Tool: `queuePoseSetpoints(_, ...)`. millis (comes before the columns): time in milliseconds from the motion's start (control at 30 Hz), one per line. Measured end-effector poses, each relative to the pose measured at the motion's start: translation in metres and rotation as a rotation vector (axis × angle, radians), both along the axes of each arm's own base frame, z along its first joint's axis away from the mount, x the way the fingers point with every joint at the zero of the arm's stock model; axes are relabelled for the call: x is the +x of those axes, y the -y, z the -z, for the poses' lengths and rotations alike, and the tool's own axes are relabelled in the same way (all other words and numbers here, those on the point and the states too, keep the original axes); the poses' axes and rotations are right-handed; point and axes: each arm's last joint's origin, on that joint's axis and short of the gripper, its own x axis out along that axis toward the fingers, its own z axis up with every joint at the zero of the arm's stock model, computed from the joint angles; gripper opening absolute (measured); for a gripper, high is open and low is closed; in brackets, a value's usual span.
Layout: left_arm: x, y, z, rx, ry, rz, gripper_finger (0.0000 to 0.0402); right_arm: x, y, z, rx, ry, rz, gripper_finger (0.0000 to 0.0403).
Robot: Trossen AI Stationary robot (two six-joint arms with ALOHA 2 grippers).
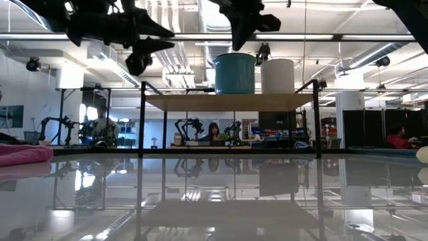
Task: Stack small to large cups/mugs on shelf
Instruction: Put the blue mug on the shelf, then put the gray cup on the shelf
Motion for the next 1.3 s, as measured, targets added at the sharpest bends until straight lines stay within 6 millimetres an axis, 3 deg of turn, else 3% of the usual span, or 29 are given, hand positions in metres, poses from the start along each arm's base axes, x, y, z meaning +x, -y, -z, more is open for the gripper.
queuePoseSetpoints(333, -0.027, 0.012, -0.020, 0.030, 0.069, 0.004, 0.0091, 0.001, 0.010, 0.010, 0.002, -0.031, 0.026, 0.0009)
queuePoseSetpoints(567, -0.035, 0.015, -0.027, 0.045, 0.105, 0.000, 0.0091, 0.006, 0.016, 0.019, -0.003, -0.018, 0.030, 0.0009)
queuePoseSetpoints(733, -0.034, 0.015, -0.019, 0.016, 0.030, -0.003, 0.0091, 0.007, 0.020, 0.019, -0.008, -0.003, 0.030, 0.0009)
queuePoseSetpoints(933, -0.044, 0.020, -0.002, -0.033, -0.194, 0.049, 0.0091, 0.006, 0.018, 0.015, 0.044, 0.007, -0.029, 0.0009)
queuePoseSetpoints(1033, -0.062, 0.028, -0.016, -0.008, -0.283, 0.070, 0.0091, 0.004, 0.013, 0.009, 0.044, 0.018, -0.061, 0.0009)
queuePoseSetpoints(1200, -0.098, 0.041, -0.068, 0.127, -0.413, 0.039, 0.0084, 0.000, 0.009, -0.002, 0.016, 0.045, -0.116, 0.0017)
queuePoseSetpoints(1300, -0.107, 0.043, -0.090, 0.181, -0.506, 0.011, 0.0080, -0.002, 0.009, -0.008, 0.000, 0.054, -0.149, 0.0036)
